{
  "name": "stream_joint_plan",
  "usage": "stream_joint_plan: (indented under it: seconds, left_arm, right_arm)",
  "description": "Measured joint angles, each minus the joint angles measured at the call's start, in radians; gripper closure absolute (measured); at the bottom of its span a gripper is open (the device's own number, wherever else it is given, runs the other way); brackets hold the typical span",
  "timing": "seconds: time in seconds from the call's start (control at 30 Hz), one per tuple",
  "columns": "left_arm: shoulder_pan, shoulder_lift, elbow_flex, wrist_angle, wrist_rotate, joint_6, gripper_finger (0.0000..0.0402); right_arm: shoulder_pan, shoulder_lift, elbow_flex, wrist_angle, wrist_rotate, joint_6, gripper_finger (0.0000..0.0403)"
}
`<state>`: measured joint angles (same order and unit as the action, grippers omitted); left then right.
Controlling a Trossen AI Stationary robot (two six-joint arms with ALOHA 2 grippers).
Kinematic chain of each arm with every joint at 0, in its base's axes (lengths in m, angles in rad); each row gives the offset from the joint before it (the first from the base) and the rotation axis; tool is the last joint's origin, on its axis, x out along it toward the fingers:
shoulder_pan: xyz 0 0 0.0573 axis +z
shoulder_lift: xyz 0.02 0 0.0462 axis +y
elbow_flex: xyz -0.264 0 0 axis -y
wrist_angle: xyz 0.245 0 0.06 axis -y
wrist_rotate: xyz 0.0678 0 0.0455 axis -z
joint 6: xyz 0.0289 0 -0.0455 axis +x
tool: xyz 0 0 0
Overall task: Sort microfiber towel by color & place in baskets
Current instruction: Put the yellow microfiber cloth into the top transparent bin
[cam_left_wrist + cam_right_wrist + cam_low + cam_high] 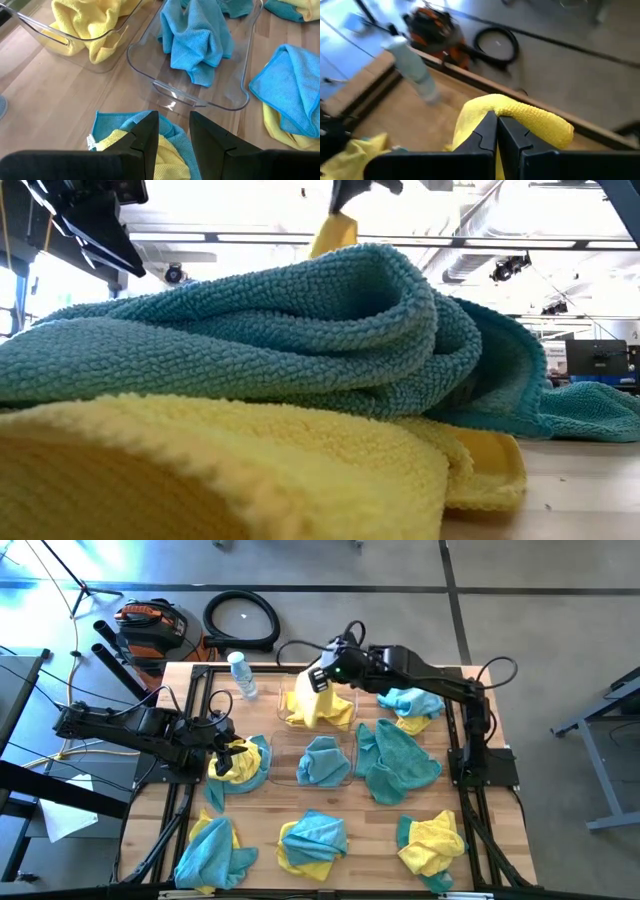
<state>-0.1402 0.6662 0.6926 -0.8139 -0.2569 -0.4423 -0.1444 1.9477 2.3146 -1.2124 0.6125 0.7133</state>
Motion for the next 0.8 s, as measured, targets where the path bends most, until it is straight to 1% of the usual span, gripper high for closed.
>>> stream_joint_plan:
  seconds: [0.1,0.23,0.4,0.5,0.57,0.63,0.8]
  left_arm:
    - [0.000,0.000,0.000,0.000,0.000,0.000,0.0306]
    - [0.000,0.000,0.000,0.000,0.000,0.000,0.0306]
    - [0.000,0.000,0.000,0.000,0.000,0.000,0.0306]
    - [0.000,0.000,0.000,0.000,0.000,0.000,0.0306]
    - [0.000,0.000,0.000,0.000,0.001,-0.001,0.0306]
    - [0.000,0.000,0.000,0.000,0.002,-0.001,0.0306]
    - [0.000,0.000,0.000,0.000,0.003,-0.002,0.0306]
  right_arm:
    - [0.001,0.008,0.000,-0.100,0.028,0.072,0.0403]
    - [0.001,0.037,0.001,-0.108,0.010,0.094,0.0403]
    - [-0.016,0.128,0.001,0.031,-0.112,0.086,0.0403]
    - [-0.037,0.192,0.001,0.085,-0.172,0.099,0.0403]
    - [-0.058,0.233,0.001,0.087,-0.207,0.139,0.0403]
    - [-0.078,0.267,0.000,0.073,-0.264,0.190,0.0403]
    - [-0.114,0.347,0.000,0.041,-0.379,0.243,0.0403]
